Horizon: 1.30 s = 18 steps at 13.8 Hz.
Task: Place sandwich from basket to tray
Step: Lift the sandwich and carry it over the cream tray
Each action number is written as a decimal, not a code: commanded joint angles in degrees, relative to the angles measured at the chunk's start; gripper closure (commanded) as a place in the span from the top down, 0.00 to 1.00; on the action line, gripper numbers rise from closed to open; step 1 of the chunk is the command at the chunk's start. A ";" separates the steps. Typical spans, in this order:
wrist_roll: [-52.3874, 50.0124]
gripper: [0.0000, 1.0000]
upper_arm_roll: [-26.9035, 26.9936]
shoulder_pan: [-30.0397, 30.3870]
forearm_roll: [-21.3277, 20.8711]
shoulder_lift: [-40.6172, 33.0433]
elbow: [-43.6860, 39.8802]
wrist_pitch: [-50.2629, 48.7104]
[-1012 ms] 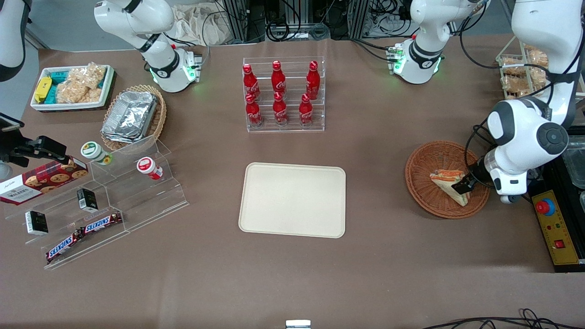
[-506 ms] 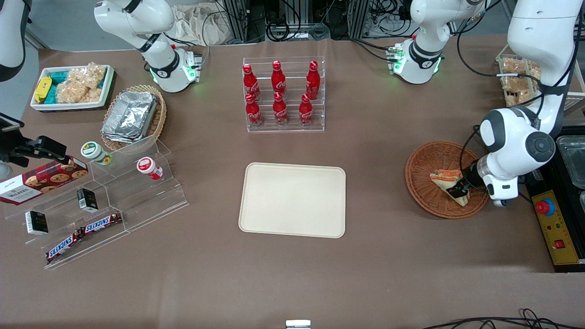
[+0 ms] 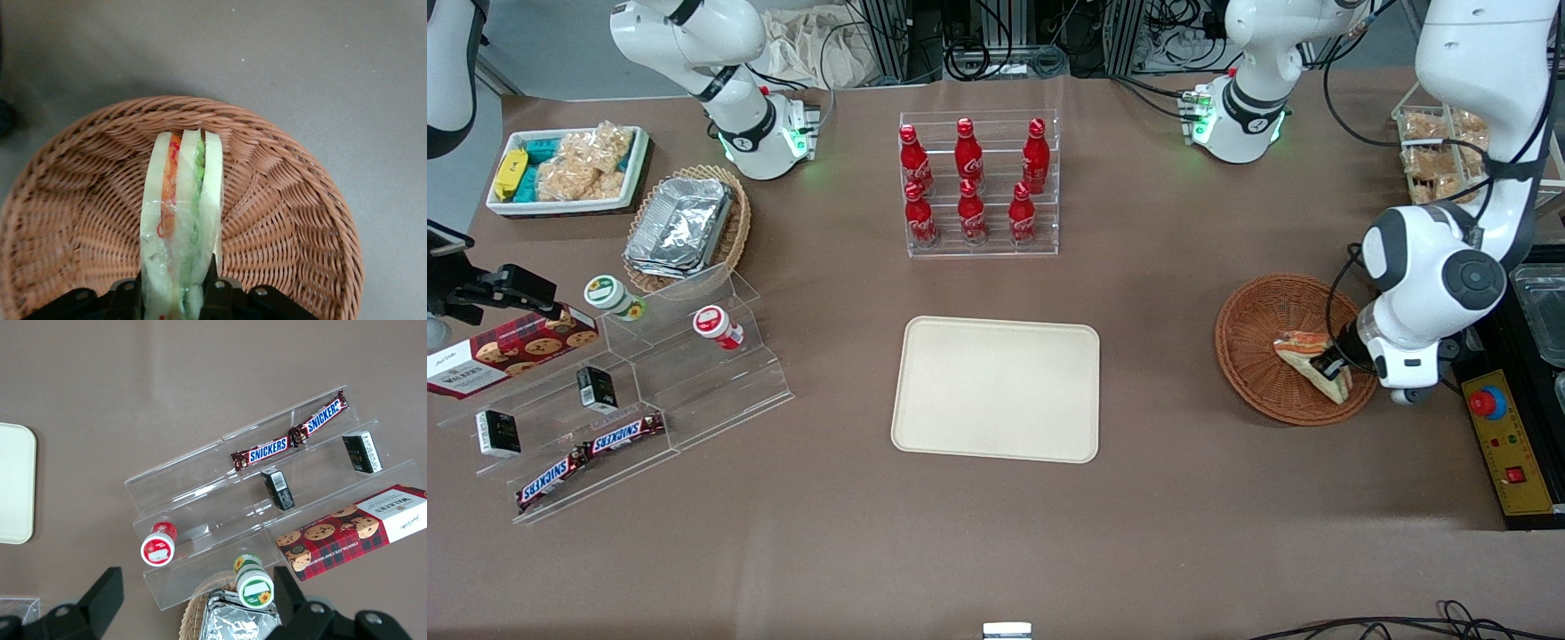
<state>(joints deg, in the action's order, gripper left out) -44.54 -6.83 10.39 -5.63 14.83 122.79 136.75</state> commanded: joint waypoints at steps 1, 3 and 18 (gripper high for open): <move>2.95 0.00 -0.55 -0.11 -0.79 -4.36 -5.86 -12.42; 3.75 0.00 -2.38 -0.98 -0.53 -3.58 -14.81 -23.57; -3.63 0.00 -15.93 -25.23 -8.52 25.24 -47.73 -28.58</move>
<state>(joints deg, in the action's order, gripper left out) -47.21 -22.92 -12.15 -12.61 35.36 79.39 106.43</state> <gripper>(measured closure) 0.833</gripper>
